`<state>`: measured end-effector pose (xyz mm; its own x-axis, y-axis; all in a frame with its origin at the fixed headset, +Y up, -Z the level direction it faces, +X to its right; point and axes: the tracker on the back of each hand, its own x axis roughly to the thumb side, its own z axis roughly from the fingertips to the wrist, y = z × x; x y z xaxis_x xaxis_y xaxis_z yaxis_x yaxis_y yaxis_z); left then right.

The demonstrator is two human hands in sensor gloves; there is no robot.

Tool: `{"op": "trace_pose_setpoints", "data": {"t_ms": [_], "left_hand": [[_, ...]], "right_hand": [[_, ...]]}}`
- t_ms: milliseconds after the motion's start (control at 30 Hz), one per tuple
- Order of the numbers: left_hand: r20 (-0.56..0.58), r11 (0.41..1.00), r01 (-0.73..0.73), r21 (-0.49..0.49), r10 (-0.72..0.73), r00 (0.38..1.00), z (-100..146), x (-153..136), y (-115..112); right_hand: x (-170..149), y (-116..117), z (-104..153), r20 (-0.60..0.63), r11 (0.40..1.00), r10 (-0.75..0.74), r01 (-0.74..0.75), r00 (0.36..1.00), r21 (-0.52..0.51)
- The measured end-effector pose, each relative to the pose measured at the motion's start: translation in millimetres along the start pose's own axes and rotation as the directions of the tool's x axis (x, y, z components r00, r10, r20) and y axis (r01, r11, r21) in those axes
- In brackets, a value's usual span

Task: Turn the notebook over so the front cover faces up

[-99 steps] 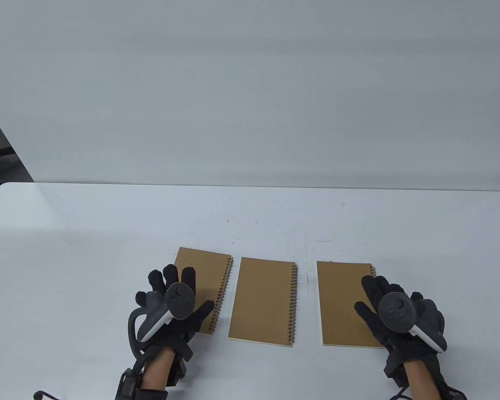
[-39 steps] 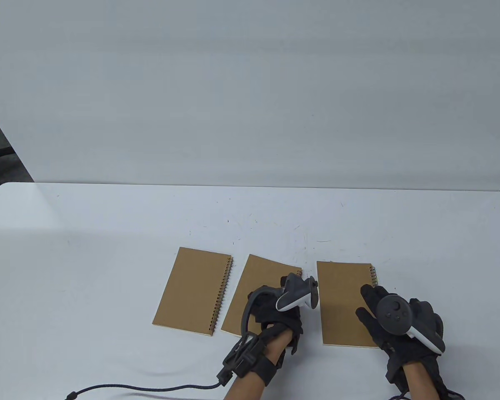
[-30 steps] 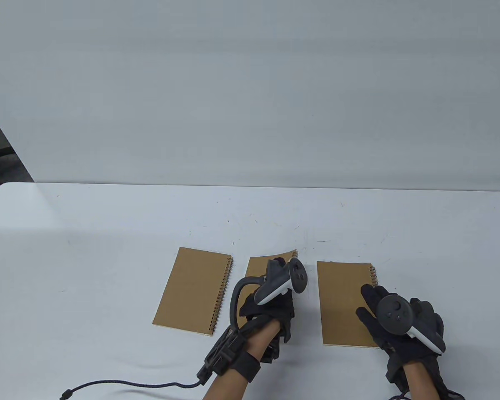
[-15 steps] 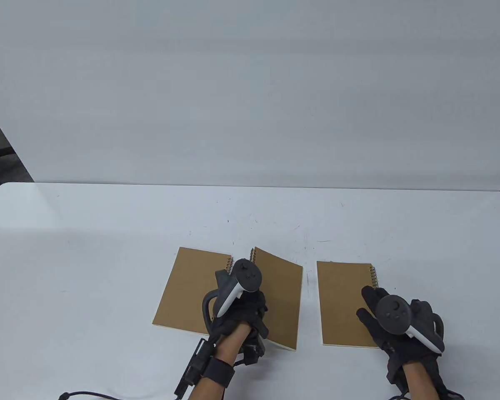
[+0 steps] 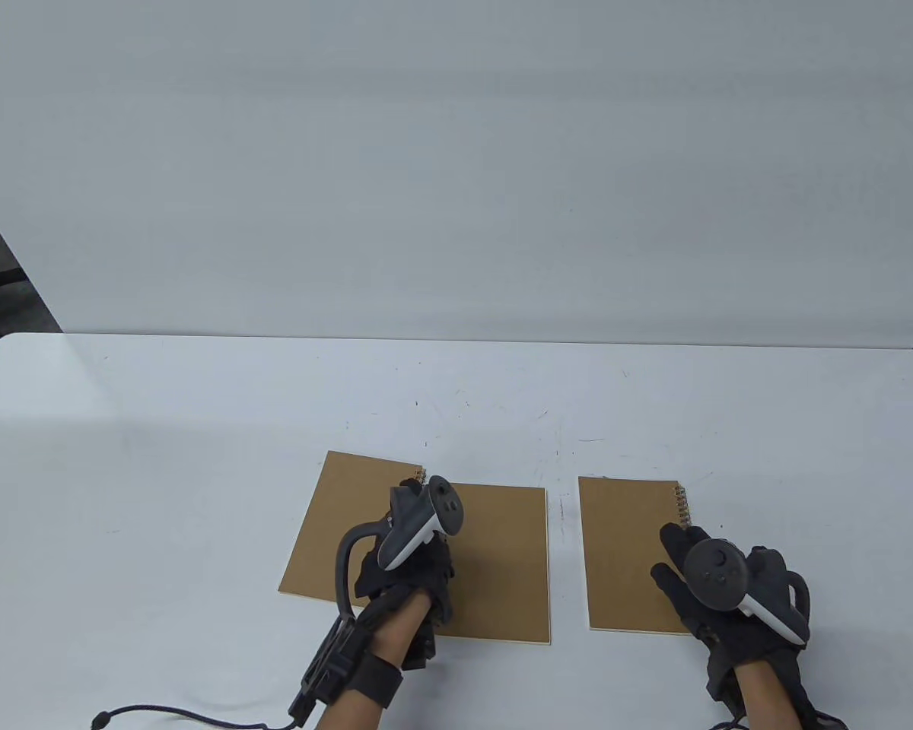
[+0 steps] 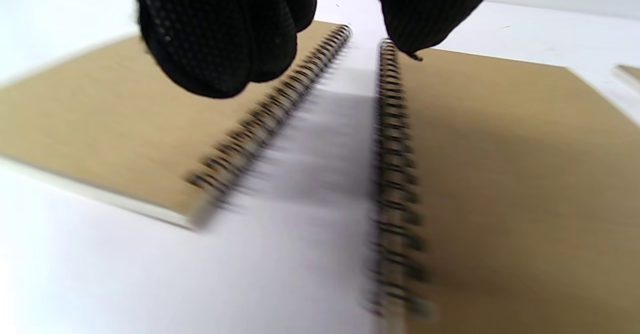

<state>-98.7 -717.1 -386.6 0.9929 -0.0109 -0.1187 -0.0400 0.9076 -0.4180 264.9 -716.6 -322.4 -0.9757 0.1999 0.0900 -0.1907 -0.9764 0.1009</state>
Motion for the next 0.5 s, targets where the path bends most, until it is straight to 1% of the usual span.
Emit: {"op": "trace_pose_setpoints", "data": {"t_ms": [67,133,200,267,300,333,367,433,500], "left_hand": [[-0.045,0.999,0.031,-0.022,-0.032,0.998,-4,-12,-1],[-0.056,0.995,0.043,-0.087,-0.048,0.997,-12,-23,-8],[-0.034,0.987,0.038,-0.159,-0.044,0.998,-22,-32,-20],[-0.034,0.976,0.007,-0.216,-0.015,0.999,-33,-40,-34],[-0.012,0.971,-0.018,-0.236,0.016,1.0,-35,-42,-36],[-0.006,0.969,-0.08,-0.233,0.081,0.997,-37,-43,-36],[-0.009,0.97,-0.085,-0.226,0.085,0.996,-37,-43,-35],[0.049,0.967,0.045,-0.25,-0.034,0.998,-39,-40,-32],[0.069,0.964,0.067,-0.255,-0.051,0.996,-41,-36,-30]], "right_hand": [[0,1,0,-0.002,1.0,0.005,-0.005,1.0,0.005],[0,1,0,-0.004,1.0,0.007,-0.007,1.0,0.009],[0,2,0,-0.006,1.0,0.008,-0.008,1.0,0.013],[0,2,0,-0.007,1.0,0.01,-0.01,1.0,0.018],[0,2,0,-0.008,1.0,0.011,-0.01,1.0,0.02],[1,3,0,-0.008,1.0,0.012,-0.012,1.0,0.021],[1,3,0,-0.008,1.0,0.014,-0.014,1.0,0.024],[1,3,-1,-0.007,0.999,0.018,-0.018,1.0,0.03],[2,3,-1,-0.005,0.999,0.02,-0.019,1.0,0.034]]}}
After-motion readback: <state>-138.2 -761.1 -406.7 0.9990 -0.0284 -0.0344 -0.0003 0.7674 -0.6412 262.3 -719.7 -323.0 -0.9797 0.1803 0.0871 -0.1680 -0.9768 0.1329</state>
